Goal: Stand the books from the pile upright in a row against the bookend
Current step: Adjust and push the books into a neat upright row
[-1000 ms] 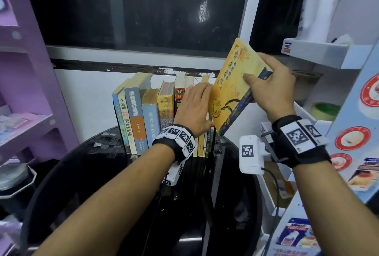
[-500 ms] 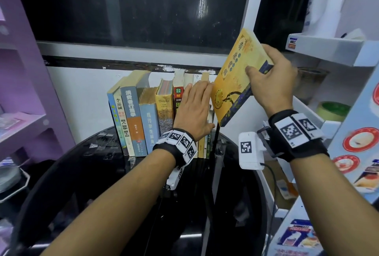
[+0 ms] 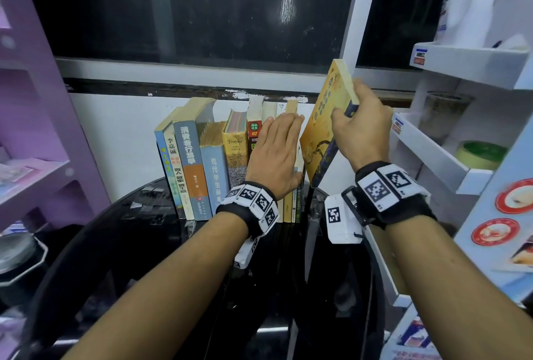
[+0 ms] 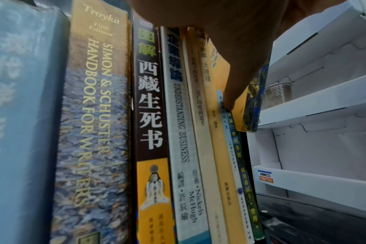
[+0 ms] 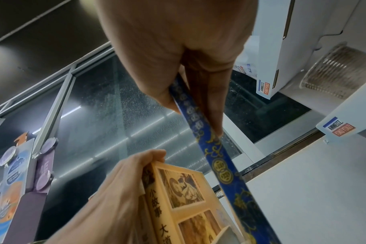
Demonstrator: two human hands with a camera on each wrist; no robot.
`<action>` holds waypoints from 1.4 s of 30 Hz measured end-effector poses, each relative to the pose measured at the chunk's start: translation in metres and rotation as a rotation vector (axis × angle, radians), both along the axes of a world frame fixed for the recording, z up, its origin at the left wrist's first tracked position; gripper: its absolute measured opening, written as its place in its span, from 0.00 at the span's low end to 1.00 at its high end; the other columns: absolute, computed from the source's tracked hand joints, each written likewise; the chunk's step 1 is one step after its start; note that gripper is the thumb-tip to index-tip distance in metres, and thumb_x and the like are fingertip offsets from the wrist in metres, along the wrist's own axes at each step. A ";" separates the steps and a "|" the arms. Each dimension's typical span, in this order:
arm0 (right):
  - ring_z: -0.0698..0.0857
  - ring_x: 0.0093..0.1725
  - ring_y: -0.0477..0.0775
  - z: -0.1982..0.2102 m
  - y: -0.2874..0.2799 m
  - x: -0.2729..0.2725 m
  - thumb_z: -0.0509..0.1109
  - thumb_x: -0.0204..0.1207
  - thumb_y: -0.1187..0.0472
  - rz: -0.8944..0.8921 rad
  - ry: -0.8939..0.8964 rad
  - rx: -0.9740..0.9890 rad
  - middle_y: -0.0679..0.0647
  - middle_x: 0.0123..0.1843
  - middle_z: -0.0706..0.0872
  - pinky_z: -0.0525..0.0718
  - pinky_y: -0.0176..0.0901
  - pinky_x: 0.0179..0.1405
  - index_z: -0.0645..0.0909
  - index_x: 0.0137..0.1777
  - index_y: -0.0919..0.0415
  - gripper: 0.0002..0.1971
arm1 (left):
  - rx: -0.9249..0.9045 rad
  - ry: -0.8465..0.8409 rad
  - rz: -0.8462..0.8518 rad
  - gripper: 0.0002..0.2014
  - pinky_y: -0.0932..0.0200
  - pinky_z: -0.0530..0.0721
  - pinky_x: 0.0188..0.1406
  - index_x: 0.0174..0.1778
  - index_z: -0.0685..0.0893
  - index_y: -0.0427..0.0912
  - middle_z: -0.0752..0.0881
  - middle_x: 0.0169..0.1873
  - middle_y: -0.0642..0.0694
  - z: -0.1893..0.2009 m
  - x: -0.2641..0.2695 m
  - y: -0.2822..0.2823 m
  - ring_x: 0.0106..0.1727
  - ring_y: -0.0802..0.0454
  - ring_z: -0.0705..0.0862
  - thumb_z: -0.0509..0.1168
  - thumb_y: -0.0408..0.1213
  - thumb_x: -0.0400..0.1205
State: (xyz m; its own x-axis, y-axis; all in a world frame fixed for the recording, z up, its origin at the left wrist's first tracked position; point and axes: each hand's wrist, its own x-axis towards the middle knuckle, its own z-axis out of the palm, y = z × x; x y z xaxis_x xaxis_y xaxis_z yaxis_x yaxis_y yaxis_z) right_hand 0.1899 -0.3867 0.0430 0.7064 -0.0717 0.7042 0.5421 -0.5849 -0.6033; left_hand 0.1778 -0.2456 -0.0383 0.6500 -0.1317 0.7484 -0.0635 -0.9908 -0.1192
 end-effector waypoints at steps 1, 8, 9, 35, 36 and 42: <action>0.86 0.50 0.54 0.000 0.001 0.001 0.67 0.77 0.63 -0.007 -0.001 -0.003 0.56 0.56 0.89 0.88 0.50 0.56 0.75 0.74 0.54 0.24 | 0.001 0.002 -0.003 0.51 0.49 0.43 0.82 0.80 0.60 0.36 0.67 0.75 0.40 0.000 -0.001 0.000 0.78 0.43 0.63 0.74 0.54 0.64; 0.88 0.51 0.53 -0.005 0.002 0.003 0.67 0.77 0.62 -0.027 -0.027 0.037 0.56 0.57 0.88 0.90 0.53 0.52 0.74 0.75 0.54 0.24 | 0.002 0.001 -0.018 0.52 0.50 0.42 0.81 0.80 0.61 0.36 0.68 0.74 0.40 0.000 0.000 0.001 0.78 0.43 0.63 0.76 0.54 0.63; 0.88 0.52 0.54 -0.004 0.003 0.003 0.67 0.78 0.62 -0.032 -0.028 0.030 0.56 0.58 0.88 0.90 0.53 0.52 0.74 0.75 0.54 0.24 | 0.005 0.002 -0.020 0.53 0.51 0.41 0.81 0.80 0.61 0.36 0.68 0.75 0.41 0.000 0.000 0.001 0.78 0.43 0.63 0.76 0.54 0.63; 0.70 0.48 0.47 -0.031 0.010 0.004 0.66 0.80 0.63 0.072 0.196 -0.147 0.61 0.58 0.87 0.77 0.44 0.60 0.70 0.80 0.50 0.28 | 0.053 -0.006 -0.045 0.56 0.46 0.56 0.81 0.81 0.60 0.35 0.69 0.75 0.40 0.000 0.005 0.008 0.77 0.42 0.66 0.77 0.59 0.62; 0.71 0.48 0.47 -0.032 0.011 0.004 0.67 0.79 0.63 0.067 0.188 -0.139 0.60 0.57 0.87 0.78 0.45 0.61 0.70 0.80 0.51 0.28 | 0.055 -0.007 -0.047 0.56 0.46 0.56 0.81 0.81 0.60 0.35 0.69 0.75 0.40 0.000 0.006 0.008 0.76 0.43 0.67 0.77 0.59 0.62; 0.74 0.46 0.48 -0.030 0.010 0.004 0.67 0.79 0.63 0.066 0.178 -0.129 0.58 0.54 0.87 0.80 0.46 0.60 0.71 0.79 0.52 0.28 | 0.046 -0.019 -0.054 0.56 0.48 0.53 0.80 0.80 0.61 0.36 0.70 0.74 0.40 -0.001 0.007 0.010 0.76 0.43 0.67 0.77 0.59 0.61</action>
State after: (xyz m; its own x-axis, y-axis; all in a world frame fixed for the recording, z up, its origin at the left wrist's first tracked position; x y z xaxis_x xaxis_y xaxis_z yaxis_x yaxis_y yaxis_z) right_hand 0.1936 -0.3770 0.0134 0.8206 0.0618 0.5681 0.4736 -0.6300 -0.6155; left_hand 0.1850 -0.2353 -0.0395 0.6270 -0.2002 0.7529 -0.1138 -0.9796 -0.1658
